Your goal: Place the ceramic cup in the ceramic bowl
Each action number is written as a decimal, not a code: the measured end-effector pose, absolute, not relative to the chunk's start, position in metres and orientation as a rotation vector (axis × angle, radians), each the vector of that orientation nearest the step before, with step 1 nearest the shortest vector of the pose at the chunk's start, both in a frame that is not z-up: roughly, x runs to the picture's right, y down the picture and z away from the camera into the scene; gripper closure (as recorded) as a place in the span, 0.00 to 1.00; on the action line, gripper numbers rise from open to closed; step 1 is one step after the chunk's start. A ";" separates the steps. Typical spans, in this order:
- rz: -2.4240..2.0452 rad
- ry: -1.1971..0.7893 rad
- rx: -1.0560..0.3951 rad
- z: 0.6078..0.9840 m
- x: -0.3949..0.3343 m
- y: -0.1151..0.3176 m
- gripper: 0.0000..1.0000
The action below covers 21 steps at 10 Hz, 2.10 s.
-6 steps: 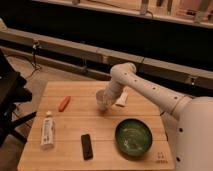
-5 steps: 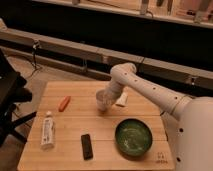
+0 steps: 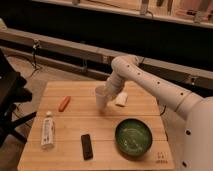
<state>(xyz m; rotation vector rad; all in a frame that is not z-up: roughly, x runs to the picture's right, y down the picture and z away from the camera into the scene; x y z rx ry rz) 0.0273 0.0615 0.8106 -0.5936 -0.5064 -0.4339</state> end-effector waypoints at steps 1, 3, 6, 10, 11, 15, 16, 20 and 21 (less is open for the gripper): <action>-0.434 -0.508 -0.593 0.810 0.028 0.063 1.00; -0.434 -0.511 -0.595 0.797 0.030 0.060 1.00; -0.433 -0.512 -0.602 0.776 0.038 0.056 1.00; -0.423 -0.516 -0.606 0.770 0.045 0.064 1.00; -0.421 -0.518 -0.606 0.767 0.045 0.064 1.00; -0.404 -0.523 -0.614 0.758 0.053 0.070 1.00; -0.399 -0.523 -0.614 0.757 0.056 0.070 1.00; -0.367 -0.526 -0.621 0.750 0.070 0.075 1.00; -0.367 -0.529 -0.622 0.748 0.069 0.075 1.00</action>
